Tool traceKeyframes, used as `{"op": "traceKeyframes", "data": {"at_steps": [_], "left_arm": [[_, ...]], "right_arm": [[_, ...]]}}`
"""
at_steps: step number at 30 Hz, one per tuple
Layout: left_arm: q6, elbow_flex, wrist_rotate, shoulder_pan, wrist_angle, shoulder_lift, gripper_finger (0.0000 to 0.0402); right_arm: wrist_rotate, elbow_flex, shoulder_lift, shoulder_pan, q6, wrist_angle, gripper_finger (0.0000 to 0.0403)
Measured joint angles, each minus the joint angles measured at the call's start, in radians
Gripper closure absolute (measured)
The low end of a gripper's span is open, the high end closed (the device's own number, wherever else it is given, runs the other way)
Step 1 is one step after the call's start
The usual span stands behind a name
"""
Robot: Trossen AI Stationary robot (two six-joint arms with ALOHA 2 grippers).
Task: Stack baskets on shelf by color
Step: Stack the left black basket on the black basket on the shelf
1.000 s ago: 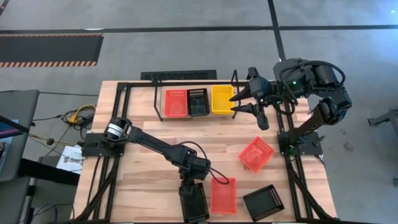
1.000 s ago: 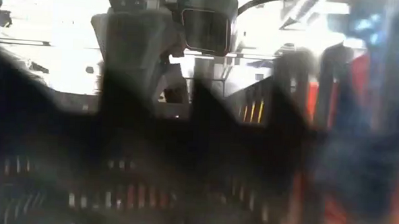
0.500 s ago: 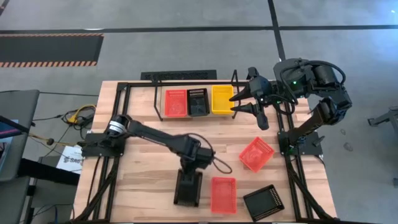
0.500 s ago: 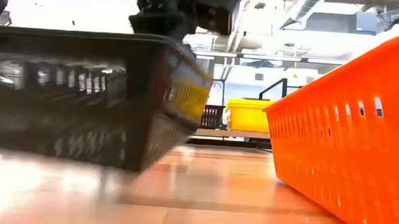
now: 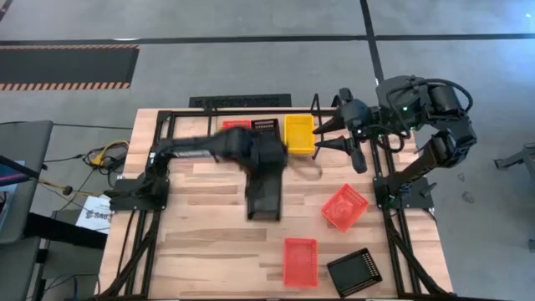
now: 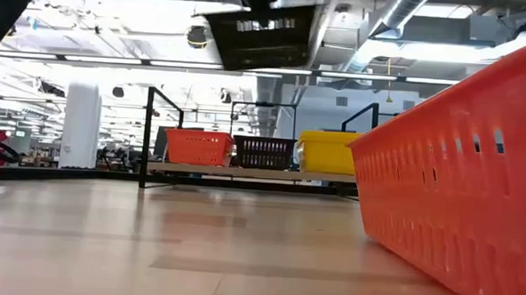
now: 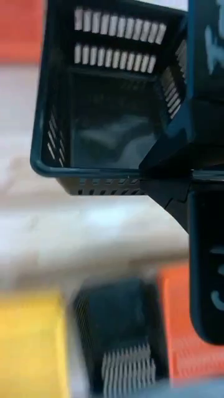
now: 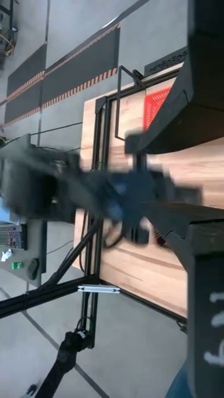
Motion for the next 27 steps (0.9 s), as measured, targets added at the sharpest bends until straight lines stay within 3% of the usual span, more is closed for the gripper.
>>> {"op": "traceKeyframes", "data": {"at_steps": [4, 7, 14, 21, 27], "left_arm": [[0.046, 0.005, 0.013, 0.104, 0.001, -0.061, 0.0401], [0.055, 0.005, -0.033, 0.183, 0.0, -0.087, 0.0401], [0.212, 0.016, -0.033, 0.367, 0.017, -0.107, 0.0401], [0.343, 0.012, 0.121, 0.542, 0.116, -0.096, 0.0401], [0.474, 0.012, 0.178, 0.601, 0.146, -0.096, 0.0402]], "right_arm": [[0.002, 0.0, -0.021, -0.002, 0.0, 0.005, 0.0247], [0.003, 0.0, -0.033, -0.01, 0.003, 0.008, 0.0247], [0.003, 0.0, -0.042, -0.054, -0.006, -0.005, 0.0247], [0.003, -0.001, -0.021, -0.157, -0.024, -0.013, 0.0247], [0.005, -0.001, 0.025, -0.285, -0.095, -0.012, 0.0266]]}}
